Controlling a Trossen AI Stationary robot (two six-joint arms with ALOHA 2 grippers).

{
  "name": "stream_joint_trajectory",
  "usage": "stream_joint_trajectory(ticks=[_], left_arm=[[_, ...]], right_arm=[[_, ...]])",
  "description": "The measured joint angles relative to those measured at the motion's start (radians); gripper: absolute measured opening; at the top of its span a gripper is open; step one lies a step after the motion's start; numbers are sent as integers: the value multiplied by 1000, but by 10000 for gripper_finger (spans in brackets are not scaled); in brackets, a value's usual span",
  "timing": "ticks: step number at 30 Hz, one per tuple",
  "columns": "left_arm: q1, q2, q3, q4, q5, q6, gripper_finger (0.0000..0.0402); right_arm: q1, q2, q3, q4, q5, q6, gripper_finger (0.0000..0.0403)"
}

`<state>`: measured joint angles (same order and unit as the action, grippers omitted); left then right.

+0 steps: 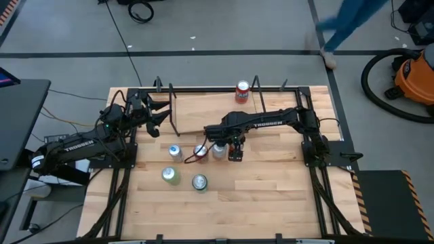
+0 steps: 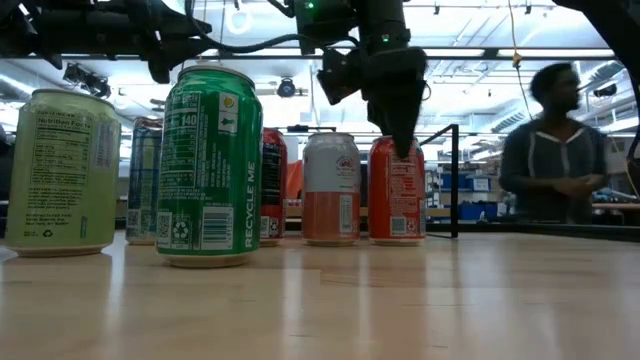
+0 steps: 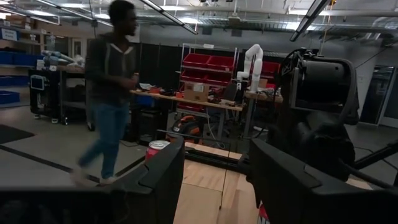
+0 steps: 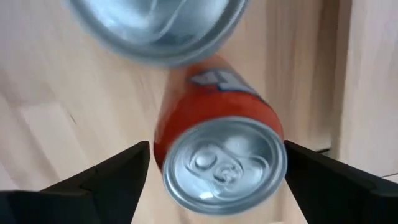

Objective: Place canned beverage on shelf
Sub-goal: Put the red soda can on the shelf aligned with the other red soda can

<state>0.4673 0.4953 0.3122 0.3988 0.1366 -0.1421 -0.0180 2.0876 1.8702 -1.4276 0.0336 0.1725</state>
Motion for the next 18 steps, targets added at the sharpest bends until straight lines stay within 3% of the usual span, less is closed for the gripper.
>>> stream_joint_trajectory(ticks=[8,13,18], left_arm=[[0,0,0,0,0,0,192],[0,0,0,0,0,0,192],[0,0,0,0,0,0,192]], right_arm=[[-14,0,0,24,-30,207,361],[-16,0,0,32,-27,215,349],[-16,0,0,33,-24,149,309]])
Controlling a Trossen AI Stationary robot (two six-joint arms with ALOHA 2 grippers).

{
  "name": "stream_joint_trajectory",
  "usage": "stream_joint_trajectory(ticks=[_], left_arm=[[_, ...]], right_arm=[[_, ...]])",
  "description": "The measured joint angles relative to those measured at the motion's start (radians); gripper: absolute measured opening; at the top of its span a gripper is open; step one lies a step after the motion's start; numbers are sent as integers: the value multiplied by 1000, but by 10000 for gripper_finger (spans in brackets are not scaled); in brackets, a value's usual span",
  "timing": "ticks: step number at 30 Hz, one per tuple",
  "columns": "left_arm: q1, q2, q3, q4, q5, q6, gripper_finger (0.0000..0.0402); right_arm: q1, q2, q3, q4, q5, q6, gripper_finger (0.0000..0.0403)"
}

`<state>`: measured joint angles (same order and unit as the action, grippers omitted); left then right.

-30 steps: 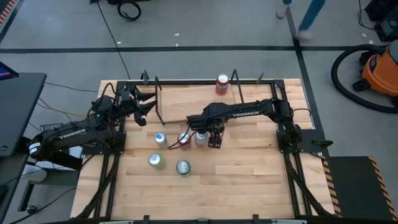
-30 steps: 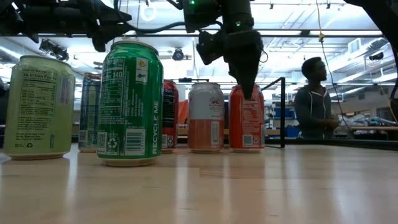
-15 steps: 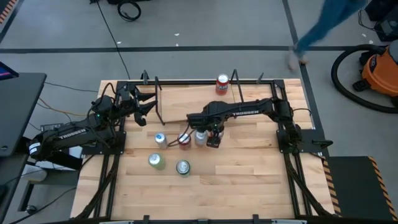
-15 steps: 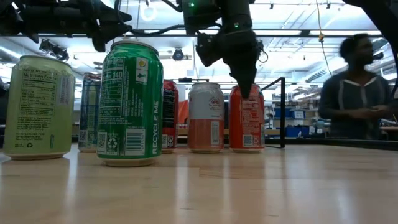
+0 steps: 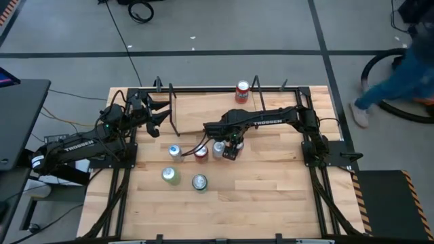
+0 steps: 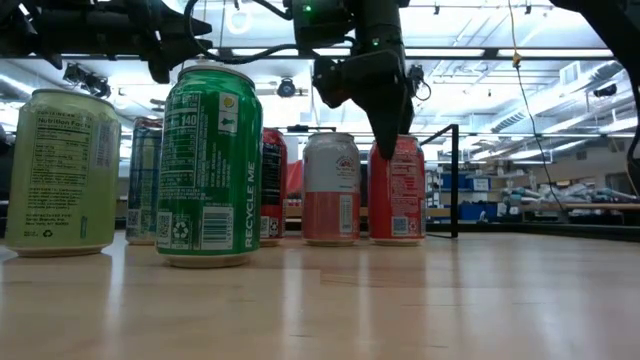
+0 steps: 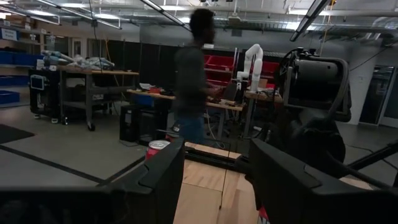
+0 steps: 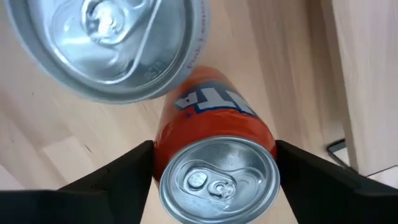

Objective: Place canned beverage on shelf
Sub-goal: Put the red soda can on the shelf aligned with the other red soda can

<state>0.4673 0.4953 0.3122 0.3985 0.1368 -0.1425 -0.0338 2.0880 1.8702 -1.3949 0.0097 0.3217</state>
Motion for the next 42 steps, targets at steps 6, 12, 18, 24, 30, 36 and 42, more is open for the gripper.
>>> stream_joint_trajectory(ticks=[6,12,18,24,30,36,42], left_arm=[[0,0,0,0,0,0,192],[0,0,0,0,0,0,192],[0,0,0,0,0,0,192],[0,0,0,0,0,0,192],[0,0,0,0,0,0,192],[0,0,0,0,0,0,192],[0,0,0,0,0,0,192]], right_arm=[[11,0,0,-10,6,-294,306],[58,1,0,-23,51,-738,324],[89,2,0,7,89,-882,327],[96,3,0,11,75,-771,356],[111,3,10,-10,75,-695,396],[102,3,76,-5,74,-413,395],[64,3,85,-8,41,-36,398]])
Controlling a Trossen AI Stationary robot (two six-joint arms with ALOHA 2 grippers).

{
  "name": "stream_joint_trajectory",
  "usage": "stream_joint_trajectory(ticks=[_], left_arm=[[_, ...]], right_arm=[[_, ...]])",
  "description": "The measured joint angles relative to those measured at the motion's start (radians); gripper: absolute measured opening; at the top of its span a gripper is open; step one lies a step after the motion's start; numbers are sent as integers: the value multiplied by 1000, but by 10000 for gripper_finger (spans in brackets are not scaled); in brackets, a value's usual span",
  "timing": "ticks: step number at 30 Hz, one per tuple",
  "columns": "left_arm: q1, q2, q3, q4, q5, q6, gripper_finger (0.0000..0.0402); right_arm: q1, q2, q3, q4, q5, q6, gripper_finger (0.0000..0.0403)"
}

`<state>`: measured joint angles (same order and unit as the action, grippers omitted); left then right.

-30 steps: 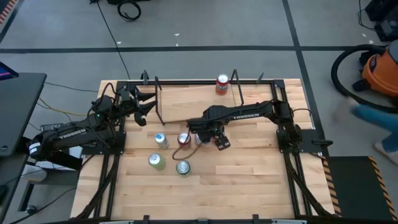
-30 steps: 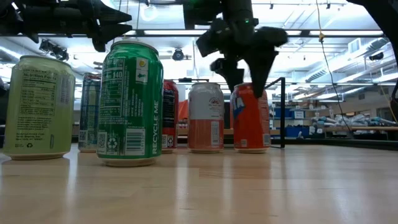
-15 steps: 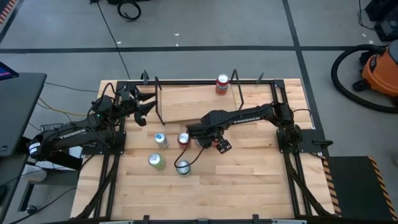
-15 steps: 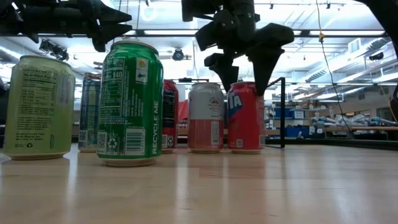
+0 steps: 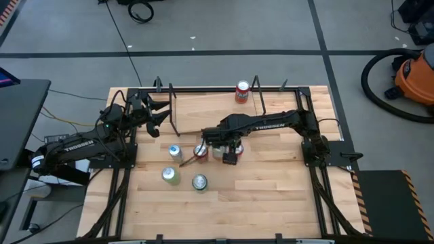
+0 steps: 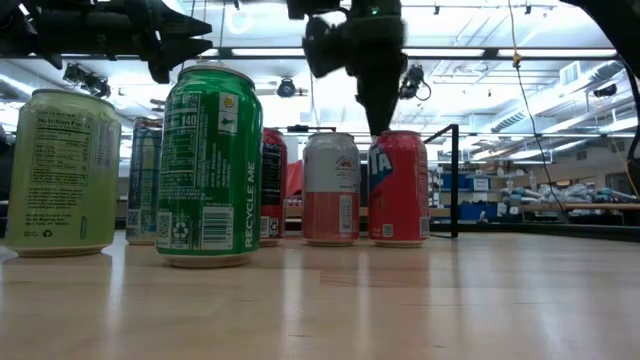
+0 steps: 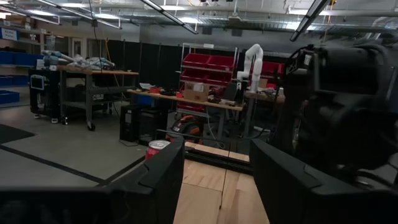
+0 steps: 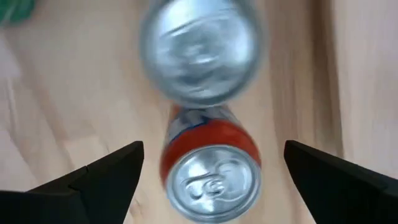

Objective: Place canned beverage on shelf
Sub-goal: Put the red soda can on the shelf aligned with the other red soda can

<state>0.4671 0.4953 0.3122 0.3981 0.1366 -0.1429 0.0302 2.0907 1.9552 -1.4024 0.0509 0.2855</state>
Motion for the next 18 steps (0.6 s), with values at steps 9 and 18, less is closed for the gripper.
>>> stream_joint_trajectory(ticks=[9,18], left_arm=[[0,0,0,-11,0,-1,192],[0,0,0,-8,0,0,192]], right_arm=[[-19,0,-100,18,-87,135,398],[-29,0,-197,109,-105,87,380]])
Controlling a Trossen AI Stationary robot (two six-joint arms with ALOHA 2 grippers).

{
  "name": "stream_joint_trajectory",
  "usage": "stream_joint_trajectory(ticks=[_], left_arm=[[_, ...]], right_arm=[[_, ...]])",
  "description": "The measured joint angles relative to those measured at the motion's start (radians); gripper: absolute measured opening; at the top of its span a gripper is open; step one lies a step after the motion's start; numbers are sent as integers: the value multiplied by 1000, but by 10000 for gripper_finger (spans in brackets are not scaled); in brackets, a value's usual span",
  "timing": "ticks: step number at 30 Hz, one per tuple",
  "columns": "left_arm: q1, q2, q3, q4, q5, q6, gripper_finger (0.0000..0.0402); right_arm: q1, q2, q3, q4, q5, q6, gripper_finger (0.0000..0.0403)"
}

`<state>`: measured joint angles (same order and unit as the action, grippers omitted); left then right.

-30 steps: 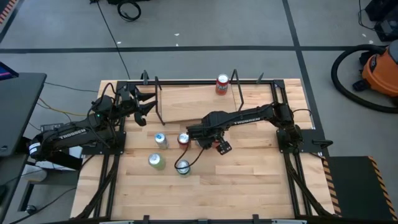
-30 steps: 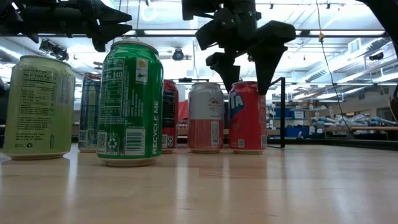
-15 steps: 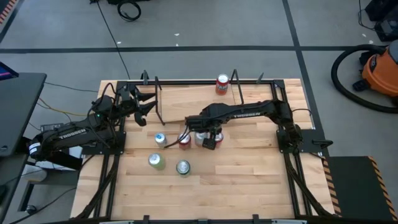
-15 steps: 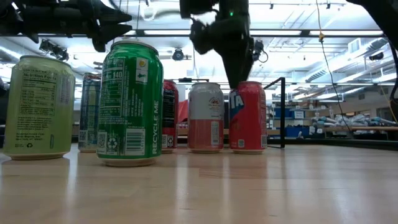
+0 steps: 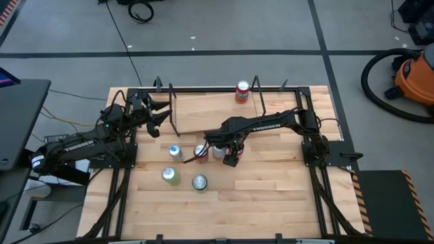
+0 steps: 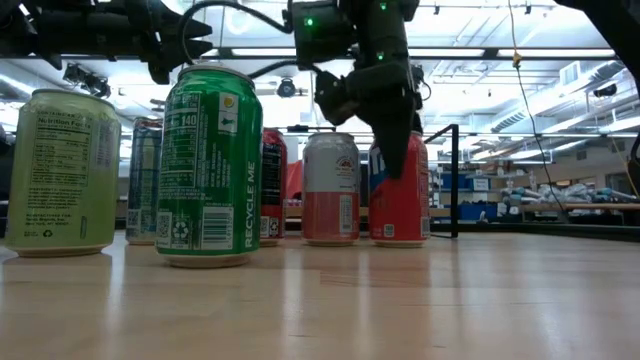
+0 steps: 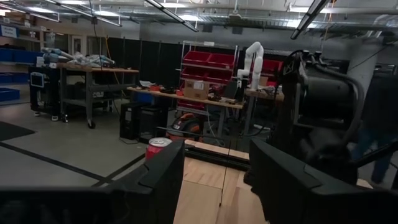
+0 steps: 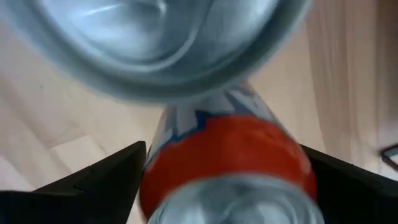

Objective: Place canned beverage on shelf
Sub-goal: Put the red soda can on the shelf aligned with the other red soda can

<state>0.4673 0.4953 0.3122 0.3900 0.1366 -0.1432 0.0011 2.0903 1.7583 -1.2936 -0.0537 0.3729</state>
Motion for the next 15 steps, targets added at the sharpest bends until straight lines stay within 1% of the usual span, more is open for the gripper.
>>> stream_joint_trajectory(ticks=[4,6,9,12,15], left_arm=[[0,0,0,0,0,0,192],[0,0,0,0,0,0,192],[0,0,0,0,0,0,192],[0,0,0,0,0,0,192],[0,0,0,0,0,0,192]], right_arm=[[-10,0,-17,12,-1,-67,348],[-10,0,-20,9,0,-139,332],[-6,0,-20,-3,10,-294,315],[9,0,-21,-21,31,-465,317],[29,0,-21,-30,83,-656,334]])
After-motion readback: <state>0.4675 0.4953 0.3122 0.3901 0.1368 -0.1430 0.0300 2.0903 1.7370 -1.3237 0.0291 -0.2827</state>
